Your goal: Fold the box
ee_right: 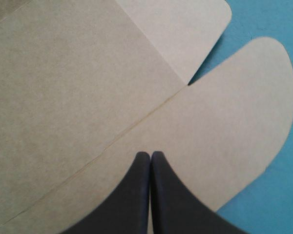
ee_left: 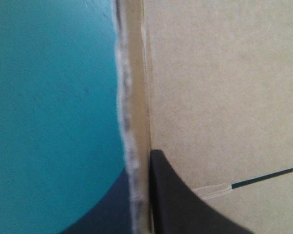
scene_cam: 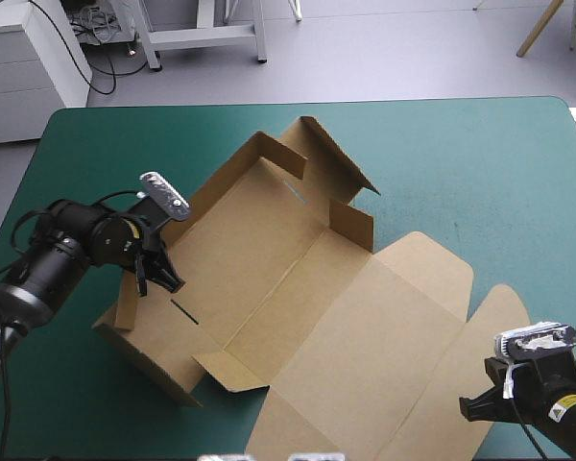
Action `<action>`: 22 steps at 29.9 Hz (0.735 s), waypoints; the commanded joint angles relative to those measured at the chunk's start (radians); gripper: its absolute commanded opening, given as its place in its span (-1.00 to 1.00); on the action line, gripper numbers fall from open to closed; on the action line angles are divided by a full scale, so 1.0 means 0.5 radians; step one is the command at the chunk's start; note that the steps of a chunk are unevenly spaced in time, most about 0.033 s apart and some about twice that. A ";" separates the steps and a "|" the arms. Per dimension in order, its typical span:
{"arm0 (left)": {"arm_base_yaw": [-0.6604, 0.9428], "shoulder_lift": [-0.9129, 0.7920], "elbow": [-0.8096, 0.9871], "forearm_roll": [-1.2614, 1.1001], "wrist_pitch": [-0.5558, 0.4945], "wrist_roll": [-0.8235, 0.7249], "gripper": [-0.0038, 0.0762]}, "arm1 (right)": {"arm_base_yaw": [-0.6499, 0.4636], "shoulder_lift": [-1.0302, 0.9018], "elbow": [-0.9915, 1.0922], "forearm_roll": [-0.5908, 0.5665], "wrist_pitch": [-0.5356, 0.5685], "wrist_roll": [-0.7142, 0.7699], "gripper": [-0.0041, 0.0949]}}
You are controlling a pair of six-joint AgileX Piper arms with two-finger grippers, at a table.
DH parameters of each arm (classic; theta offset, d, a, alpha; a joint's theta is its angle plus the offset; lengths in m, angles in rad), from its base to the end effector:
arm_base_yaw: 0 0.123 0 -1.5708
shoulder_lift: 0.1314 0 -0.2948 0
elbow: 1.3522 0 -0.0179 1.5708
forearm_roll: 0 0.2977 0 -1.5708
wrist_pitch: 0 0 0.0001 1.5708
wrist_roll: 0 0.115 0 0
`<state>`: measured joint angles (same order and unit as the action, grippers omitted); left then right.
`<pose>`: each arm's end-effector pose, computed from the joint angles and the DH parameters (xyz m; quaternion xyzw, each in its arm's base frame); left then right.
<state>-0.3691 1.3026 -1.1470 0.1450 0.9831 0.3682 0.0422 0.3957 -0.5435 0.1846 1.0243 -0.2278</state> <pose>0.2988 -0.1008 0.3137 0.3691 0.8908 0.0685 0.2561 0.1102 0.0227 0.2779 -0.1097 0.9142 0.0555 0.3861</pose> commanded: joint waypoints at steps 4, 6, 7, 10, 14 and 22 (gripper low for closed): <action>-0.344 0.125 -0.181 0.748 -0.369 -0.281 -0.93 | 0.005 0.020 -0.048 0.011 -0.106 -0.005 -0.96; -0.436 0.172 -0.185 1.003 -0.452 -0.313 -0.93 | 0.005 0.020 -0.048 0.011 -0.106 -0.005 -0.96; -0.477 0.188 -0.185 1.105 -0.492 -0.327 -0.93 | 0.005 0.020 -0.048 0.011 -0.106 -0.005 -0.96; -0.573 0.244 -0.185 1.280 -0.623 -0.332 -0.93 | 0.005 0.020 -0.048 0.011 -0.106 -0.005 -0.96; -0.664 0.263 -0.185 1.366 -0.916 -0.332 -0.93 | 0.005 0.020 -0.048 0.011 -0.106 -0.005 -0.96; -0.847 0.284 -0.185 1.597 -1.104 -0.332 -0.93 | 0.005 0.020 -0.048 0.011 -0.106 -0.005 -0.96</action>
<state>-0.7588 1.4756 -1.2023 0.8611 0.4842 0.2183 0.0422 0.3957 -0.5435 0.1846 1.0243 -0.2278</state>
